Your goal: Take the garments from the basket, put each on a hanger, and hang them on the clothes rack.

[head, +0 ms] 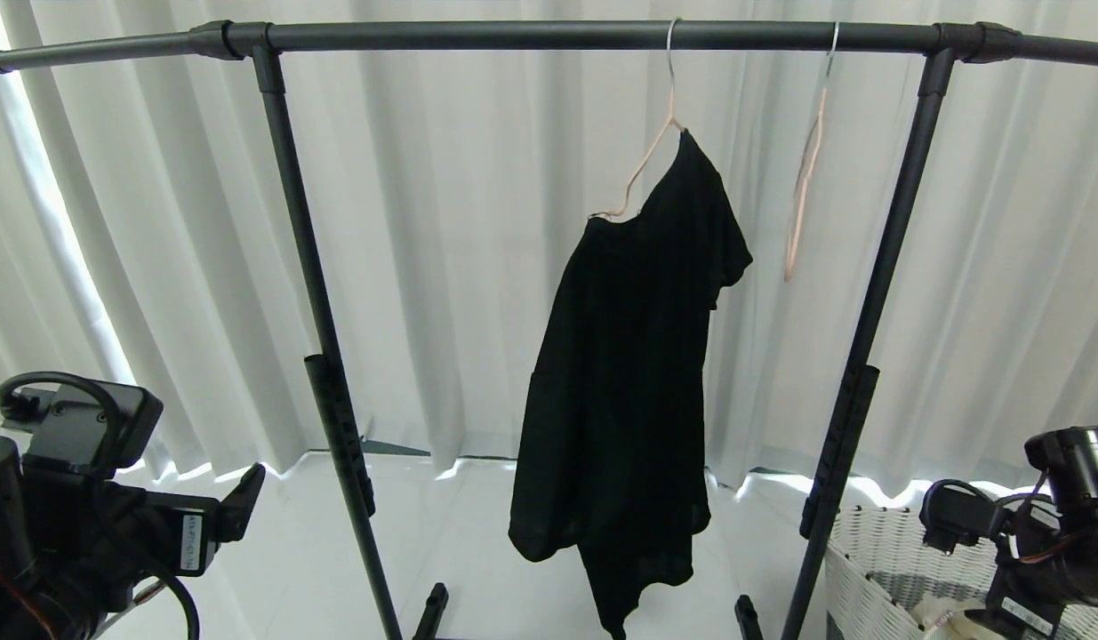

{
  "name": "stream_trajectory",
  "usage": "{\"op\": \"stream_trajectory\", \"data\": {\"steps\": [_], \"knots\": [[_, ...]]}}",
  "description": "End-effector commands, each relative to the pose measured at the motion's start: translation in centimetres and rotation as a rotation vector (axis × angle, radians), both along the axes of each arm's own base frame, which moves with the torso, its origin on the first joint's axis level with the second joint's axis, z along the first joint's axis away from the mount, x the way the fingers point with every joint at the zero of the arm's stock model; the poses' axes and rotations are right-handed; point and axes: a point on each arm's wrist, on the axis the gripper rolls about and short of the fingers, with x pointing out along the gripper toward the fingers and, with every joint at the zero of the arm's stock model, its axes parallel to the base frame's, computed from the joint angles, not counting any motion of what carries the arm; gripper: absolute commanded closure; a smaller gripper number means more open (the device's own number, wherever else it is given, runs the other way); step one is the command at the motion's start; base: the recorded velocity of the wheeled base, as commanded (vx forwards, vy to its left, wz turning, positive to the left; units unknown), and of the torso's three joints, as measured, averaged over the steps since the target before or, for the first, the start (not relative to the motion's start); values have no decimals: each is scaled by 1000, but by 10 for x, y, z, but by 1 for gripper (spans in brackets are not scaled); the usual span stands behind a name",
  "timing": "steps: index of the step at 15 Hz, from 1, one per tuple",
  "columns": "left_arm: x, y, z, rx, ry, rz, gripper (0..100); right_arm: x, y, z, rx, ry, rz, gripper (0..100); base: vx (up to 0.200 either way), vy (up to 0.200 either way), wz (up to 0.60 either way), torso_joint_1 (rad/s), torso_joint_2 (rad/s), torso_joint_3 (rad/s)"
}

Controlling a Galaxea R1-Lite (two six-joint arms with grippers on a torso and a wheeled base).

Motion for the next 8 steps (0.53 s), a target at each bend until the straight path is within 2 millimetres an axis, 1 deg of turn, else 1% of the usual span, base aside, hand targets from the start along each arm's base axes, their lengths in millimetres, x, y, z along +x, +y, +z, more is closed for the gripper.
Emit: {"op": "stream_trajectory", "data": {"steps": [1,2,6,8], "knots": [[0,0,0,0,1,0,0,6,-1,-20,-1,60,-4,0,0,0,0,0,0,0],[0,0,0,0,1,0,0,6,-1,-21,-1,61,-3,0,0,0,0,0,0,0],[0,0,-1,2,6,0,0,-6,0,-32,-2,88,0,0,0,0,0,0,0,0],[0,0,-1,2,6,0,0,-9,1,-35,-2,91,0,0,0,0,0,0,0,0]]}}
